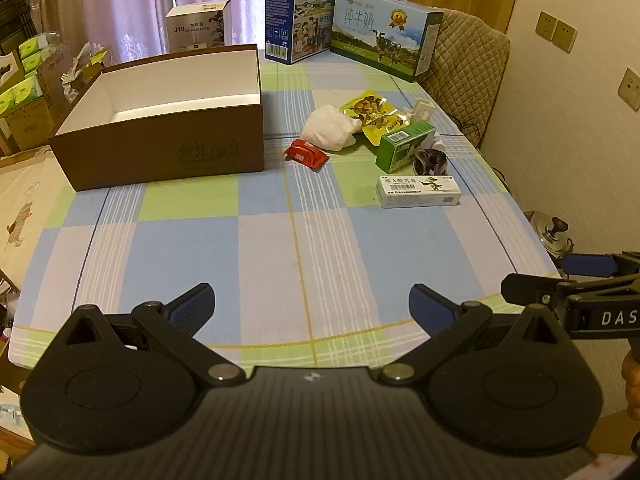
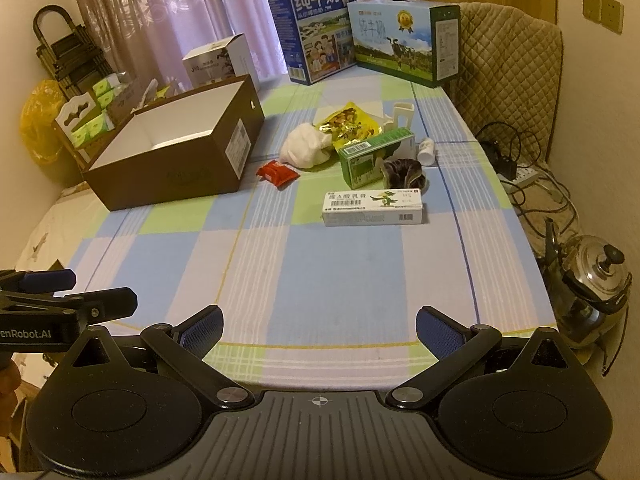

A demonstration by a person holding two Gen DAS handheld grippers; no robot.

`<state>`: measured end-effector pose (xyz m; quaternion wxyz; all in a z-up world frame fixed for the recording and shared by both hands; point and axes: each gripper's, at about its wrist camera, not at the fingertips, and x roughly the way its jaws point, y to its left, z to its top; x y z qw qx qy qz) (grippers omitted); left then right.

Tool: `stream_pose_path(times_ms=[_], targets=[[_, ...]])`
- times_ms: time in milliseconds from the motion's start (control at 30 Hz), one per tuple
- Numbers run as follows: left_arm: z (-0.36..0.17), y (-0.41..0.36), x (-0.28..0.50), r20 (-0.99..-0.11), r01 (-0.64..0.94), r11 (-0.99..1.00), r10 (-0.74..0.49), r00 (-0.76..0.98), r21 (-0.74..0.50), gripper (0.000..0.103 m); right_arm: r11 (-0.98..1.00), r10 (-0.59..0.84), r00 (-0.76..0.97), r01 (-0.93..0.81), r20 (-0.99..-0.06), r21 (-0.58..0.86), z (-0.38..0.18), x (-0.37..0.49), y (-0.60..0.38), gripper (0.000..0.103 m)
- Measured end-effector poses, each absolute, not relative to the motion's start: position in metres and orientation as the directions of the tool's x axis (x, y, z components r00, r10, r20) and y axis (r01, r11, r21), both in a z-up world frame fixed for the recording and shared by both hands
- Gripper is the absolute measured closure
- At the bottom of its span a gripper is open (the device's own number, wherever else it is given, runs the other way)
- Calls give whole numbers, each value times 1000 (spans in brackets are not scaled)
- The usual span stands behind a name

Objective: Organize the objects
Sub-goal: 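Move both tools toward the items beside the open brown box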

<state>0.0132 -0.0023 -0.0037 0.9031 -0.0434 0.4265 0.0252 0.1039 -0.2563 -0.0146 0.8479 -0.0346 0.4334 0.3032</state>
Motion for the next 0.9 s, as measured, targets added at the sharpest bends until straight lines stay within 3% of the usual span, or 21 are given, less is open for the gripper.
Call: stream_pose_path(times_ms=[900], targets=[[-7, 25, 41, -791, -100, 993, 6, 612, -69, 1, 815, 473, 430, -545, -769, 197, -18, 121, -222, 2]])
